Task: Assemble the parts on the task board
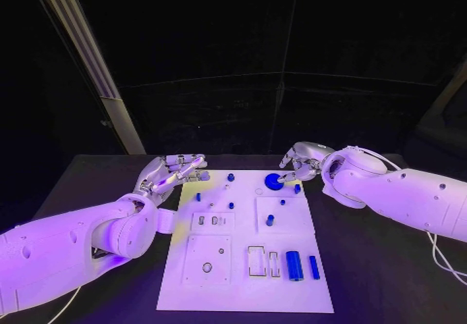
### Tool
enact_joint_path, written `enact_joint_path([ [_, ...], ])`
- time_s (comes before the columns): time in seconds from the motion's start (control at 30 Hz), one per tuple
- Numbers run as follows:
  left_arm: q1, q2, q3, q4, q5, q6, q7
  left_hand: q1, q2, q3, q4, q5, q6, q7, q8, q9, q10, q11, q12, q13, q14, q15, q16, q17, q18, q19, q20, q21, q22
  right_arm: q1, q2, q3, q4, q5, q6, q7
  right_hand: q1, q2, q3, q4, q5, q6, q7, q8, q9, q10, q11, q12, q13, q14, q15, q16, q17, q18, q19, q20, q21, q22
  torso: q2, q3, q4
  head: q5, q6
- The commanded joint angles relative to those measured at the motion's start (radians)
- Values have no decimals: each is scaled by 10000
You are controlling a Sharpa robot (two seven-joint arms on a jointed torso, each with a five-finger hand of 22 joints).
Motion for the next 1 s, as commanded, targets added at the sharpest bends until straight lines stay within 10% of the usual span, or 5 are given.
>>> enact_joint_path([
  [0.03,7,34,6,-37,-37,155,67,77,30,21,-61,-40,-39,95,-52,1,-31,-21,-53,0,-34,1,-45,16,48,20,27,-39,-15,11,126,10,-78,-706,345,-370,151,-17,-50,158,84,-63,-1,87,-2,192,-25,479,545,637,55,116,333,-152,161,12,133,214,32,32,10,11,-16],
  [1.0,2,82,6,-99,-37,139,27,224,148,106,-215,-38,-39,97,-73,3,-37,-18,-76,0,-48,8,-125,26,51,22,35,-69,-52,-53,804,4,-635,-1433,1401,-356,736,330,-104,88,332,144,-9,311,15,1438,-12,3574,3840,821,96,573,1517,-295,458,57,583,1078,20,33,-6,33,-152],
])
